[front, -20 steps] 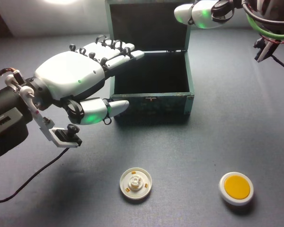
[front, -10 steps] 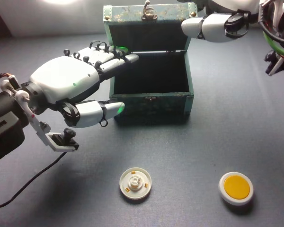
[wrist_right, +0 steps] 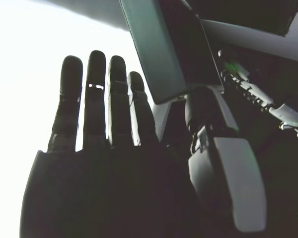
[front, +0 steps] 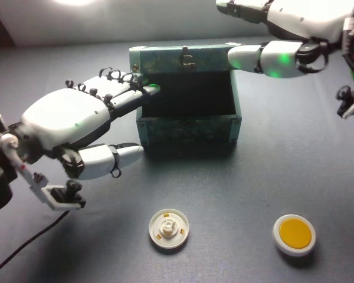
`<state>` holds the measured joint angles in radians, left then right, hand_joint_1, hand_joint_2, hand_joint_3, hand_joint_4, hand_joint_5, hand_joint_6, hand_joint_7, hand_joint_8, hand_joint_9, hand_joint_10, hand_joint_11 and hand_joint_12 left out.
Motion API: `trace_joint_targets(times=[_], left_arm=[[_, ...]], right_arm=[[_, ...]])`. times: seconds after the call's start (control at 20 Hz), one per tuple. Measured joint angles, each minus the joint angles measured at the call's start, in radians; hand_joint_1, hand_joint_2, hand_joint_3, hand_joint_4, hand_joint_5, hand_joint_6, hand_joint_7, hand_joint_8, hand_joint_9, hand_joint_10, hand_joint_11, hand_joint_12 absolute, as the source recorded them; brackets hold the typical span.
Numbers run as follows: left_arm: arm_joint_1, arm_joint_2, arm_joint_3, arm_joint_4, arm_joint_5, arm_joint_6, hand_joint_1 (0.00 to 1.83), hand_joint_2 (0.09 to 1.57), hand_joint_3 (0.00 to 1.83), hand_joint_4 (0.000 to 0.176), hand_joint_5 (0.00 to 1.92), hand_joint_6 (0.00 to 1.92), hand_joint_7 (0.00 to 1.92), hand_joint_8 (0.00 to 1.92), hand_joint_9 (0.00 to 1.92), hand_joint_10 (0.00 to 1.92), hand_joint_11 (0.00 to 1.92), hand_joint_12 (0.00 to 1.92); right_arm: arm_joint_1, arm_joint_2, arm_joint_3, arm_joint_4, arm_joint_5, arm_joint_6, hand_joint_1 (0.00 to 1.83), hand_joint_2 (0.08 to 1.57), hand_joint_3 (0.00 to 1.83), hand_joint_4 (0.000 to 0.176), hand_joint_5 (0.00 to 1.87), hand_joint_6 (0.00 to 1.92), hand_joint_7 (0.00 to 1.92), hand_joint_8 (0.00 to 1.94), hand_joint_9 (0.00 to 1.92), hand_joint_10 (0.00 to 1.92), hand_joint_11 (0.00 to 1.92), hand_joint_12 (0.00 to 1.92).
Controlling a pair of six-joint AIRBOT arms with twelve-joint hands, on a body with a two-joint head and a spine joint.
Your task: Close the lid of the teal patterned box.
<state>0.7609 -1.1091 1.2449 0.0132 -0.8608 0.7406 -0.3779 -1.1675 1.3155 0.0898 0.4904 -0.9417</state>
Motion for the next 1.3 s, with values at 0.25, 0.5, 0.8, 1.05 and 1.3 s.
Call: trace_joint_targets(times=[0.25,0.5,0.8,1.05,1.3], left_arm=[[0.064,0.044,-0.056,-0.012,-0.077,0.0,0.21,1.4,0.0,0.063,0.02,0.0,0.0,0.0,0.0,0.0,0.0,0.0],[0.115,0.072,-0.089,-0.018,-0.147,0.0,0.17,1.39,0.0,0.062,0.0,0.0,0.0,0.0,0.0,0.0,0.02,0.01],[0.158,0.092,-0.114,-0.032,-0.195,0.0,0.14,1.38,0.0,0.016,0.02,0.0,0.0,0.0,0.0,0.0,0.0,0.0],[0.194,0.135,-0.154,-0.055,-0.286,0.021,0.12,1.39,0.0,0.057,0.0,0.0,0.0,0.0,0.0,0.0,0.0,0.0],[0.232,0.167,-0.187,-0.109,-0.406,0.066,0.37,1.38,0.0,0.056,0.0,0.0,0.0,0.0,0.0,0.0,0.0,0.0]], right_arm=[[-0.067,0.096,-0.102,-0.023,0.122,0.018,0.01,1.34,0.0,0.0,0.0,0.0,0.0,0.0,0.0,0.0,0.0,0.19],[-0.147,0.172,-0.177,-0.005,0.252,0.018,0.07,1.35,0.0,0.0,0.0,0.0,0.0,0.0,0.0,0.0,0.0,0.51],[-0.219,0.217,-0.237,-0.012,0.359,0.019,0.03,1.38,0.0,0.0,0.0,0.0,0.03,0.0,0.05,0.06,0.0,1.0],[-0.297,0.289,-0.306,-0.007,0.447,0.019,0.01,1.36,0.0,0.0,0.0,0.0,0.01,0.0,0.03,0.02,0.0,0.84],[-0.41,0.378,-0.381,0.047,0.611,-0.004,0.07,1.32,0.0,0.0,0.0,0.0,0.0,0.0,0.01,0.09,0.0,0.69]])
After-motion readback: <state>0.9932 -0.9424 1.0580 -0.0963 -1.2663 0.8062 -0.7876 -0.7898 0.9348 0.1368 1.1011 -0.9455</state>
